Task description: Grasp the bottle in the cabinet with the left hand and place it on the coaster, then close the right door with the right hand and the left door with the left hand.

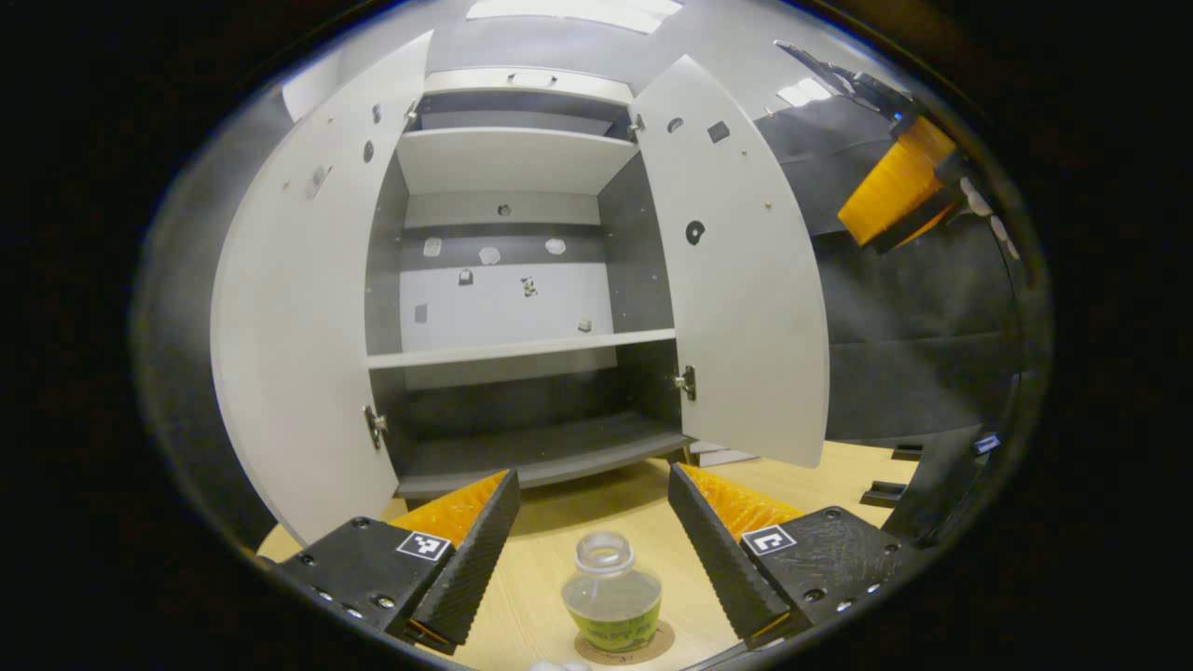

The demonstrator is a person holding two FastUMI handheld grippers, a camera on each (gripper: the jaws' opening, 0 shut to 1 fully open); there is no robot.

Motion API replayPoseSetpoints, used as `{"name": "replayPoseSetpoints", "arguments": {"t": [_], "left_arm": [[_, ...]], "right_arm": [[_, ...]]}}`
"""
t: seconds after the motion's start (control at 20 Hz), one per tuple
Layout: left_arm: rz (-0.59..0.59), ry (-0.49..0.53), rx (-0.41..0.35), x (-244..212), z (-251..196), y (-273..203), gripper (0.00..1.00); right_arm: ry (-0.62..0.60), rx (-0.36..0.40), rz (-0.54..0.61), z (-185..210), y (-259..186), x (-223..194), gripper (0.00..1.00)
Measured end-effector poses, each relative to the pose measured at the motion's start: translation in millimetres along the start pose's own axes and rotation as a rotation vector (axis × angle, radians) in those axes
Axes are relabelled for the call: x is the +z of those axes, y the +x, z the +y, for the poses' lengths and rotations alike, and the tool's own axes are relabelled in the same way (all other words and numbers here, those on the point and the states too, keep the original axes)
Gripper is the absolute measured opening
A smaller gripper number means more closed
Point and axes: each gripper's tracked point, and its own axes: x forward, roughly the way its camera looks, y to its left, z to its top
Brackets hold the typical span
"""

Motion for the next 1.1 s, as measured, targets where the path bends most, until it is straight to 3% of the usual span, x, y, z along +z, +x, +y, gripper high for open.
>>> {"name": "replayPoseSetpoints", "arguments": {"t": [0.45,0.6,0.75,1.1], "left_arm": [[-0.031,-0.030,0.071,119,34,-41,0.98],[-0.058,0.001,0.146,154,55,-59,0.98],[-0.033,-0.011,0.200,165,67,-74,0.98],[0.051,-0.042,0.445,165,86,-104,0.99]], "right_arm": [[0.051,-0.006,-0.095,3,-4,8,0.99],[0.084,-0.019,-0.126,-12,-3,17,0.99],[0.124,-0.038,-0.157,-45,1,34,0.98],[0.189,-0.054,-0.226,-163,26,82,0.98]]}}
